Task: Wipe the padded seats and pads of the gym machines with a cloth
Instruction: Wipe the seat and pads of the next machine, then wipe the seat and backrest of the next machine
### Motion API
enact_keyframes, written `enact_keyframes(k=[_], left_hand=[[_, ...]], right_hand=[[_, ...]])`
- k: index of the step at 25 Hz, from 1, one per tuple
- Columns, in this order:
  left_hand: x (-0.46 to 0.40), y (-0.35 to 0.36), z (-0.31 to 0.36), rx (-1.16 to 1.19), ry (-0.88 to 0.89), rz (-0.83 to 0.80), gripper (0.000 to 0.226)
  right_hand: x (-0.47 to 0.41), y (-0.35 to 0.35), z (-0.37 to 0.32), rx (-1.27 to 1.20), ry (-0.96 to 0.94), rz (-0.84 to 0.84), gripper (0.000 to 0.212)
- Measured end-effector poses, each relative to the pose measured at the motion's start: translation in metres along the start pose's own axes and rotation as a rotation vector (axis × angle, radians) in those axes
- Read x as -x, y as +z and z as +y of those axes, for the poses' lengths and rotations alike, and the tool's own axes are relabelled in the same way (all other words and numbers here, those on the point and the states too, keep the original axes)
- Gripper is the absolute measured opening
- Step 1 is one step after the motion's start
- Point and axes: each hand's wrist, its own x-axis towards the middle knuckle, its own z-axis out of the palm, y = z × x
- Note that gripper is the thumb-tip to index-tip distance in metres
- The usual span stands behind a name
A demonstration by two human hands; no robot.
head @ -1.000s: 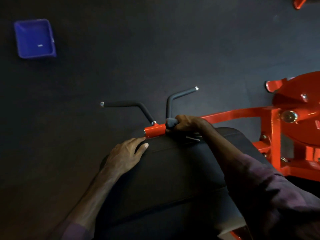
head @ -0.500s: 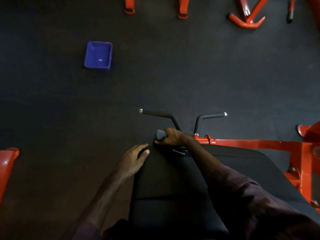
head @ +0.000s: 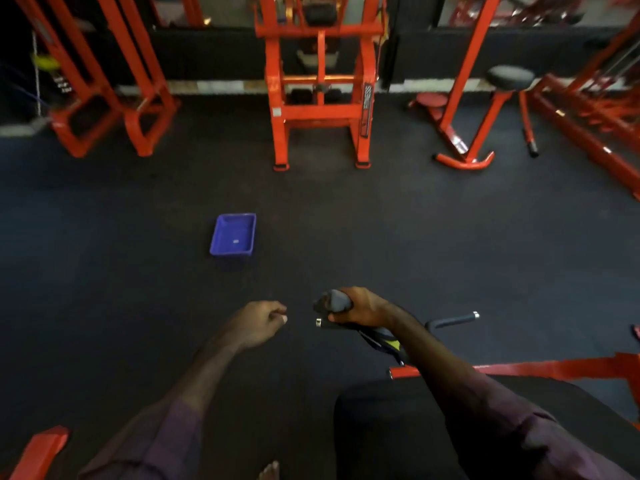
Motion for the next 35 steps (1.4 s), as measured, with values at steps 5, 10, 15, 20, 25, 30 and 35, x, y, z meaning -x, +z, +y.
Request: enact_keyframes(k=[5, 10, 15, 20, 25, 30, 35], left_hand=[[-0.079, -0.116, -0.019, -0.193, 0.173, 0.063, 0.042], [-0.145, -0.215, -0.023, -0.335, 0.356, 0.128, 0.044], [-0.21, -0.28, 0.02, -0.419, 0.571, 0.256, 0.045], [-0.31, -0.304, 0.075, -0.436, 0.721, 0.29, 0.046], [-0.445, -0.297, 0.161, -0.445, 0.888, 0.259, 0.048], [-0.557, -0.297, 0.282, -0.485, 1.044, 0.151, 0.051], [-0.63, -0.269, 0.432, -0.444, 1.261, 0.116, 0.051]], right_hand=[[-0.062, -0.047, -0.059, 0.126, 0.008, 0.179, 0.04], [-0.103, -0.08, -0.101, 0.176, 0.086, 0.363, 0.029], [-0.128, -0.14, -0.113, 0.275, 0.19, 0.55, 0.02], [-0.169, -0.209, -0.082, 0.396, 0.266, 0.69, 0.043], [-0.218, -0.283, -0.001, 0.414, 0.339, 0.792, 0.063], [-0.224, -0.379, 0.066, 0.318, 0.5, 0.897, 0.064], [-0.182, -0.457, 0.129, 0.325, 0.657, 1.029, 0.066]])
